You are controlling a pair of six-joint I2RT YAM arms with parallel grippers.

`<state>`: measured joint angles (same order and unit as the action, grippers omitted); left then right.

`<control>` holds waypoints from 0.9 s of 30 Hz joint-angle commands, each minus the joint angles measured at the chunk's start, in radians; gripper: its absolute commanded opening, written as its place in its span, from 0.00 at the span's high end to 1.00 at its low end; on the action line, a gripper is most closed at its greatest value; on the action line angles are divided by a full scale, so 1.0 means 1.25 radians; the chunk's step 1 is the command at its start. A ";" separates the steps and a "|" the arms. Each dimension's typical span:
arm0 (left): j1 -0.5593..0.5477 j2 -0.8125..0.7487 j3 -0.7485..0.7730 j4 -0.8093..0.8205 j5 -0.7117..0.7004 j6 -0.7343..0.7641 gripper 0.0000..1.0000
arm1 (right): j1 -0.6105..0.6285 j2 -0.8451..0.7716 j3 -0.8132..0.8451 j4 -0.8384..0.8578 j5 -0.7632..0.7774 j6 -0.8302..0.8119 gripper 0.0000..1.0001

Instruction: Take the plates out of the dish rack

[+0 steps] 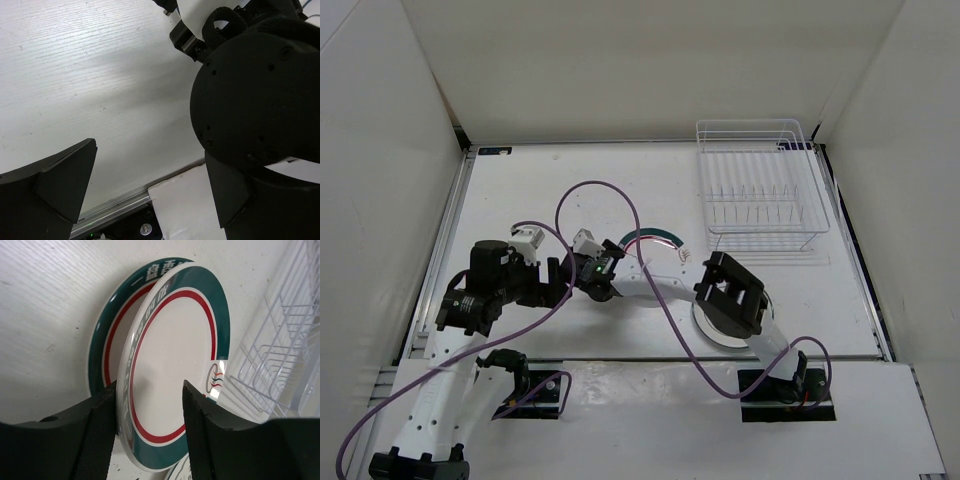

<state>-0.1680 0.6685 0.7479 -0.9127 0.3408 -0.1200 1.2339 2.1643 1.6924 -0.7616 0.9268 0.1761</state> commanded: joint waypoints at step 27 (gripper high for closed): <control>-0.004 -0.007 0.002 0.017 0.012 0.000 0.00 | -0.111 -0.444 -0.164 -0.113 -0.263 0.064 0.10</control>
<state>-0.1680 0.6601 0.7479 -0.9051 0.3481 -0.1204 1.1294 1.6951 1.5036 -0.8551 0.5869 0.2123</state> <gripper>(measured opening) 1.000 0.904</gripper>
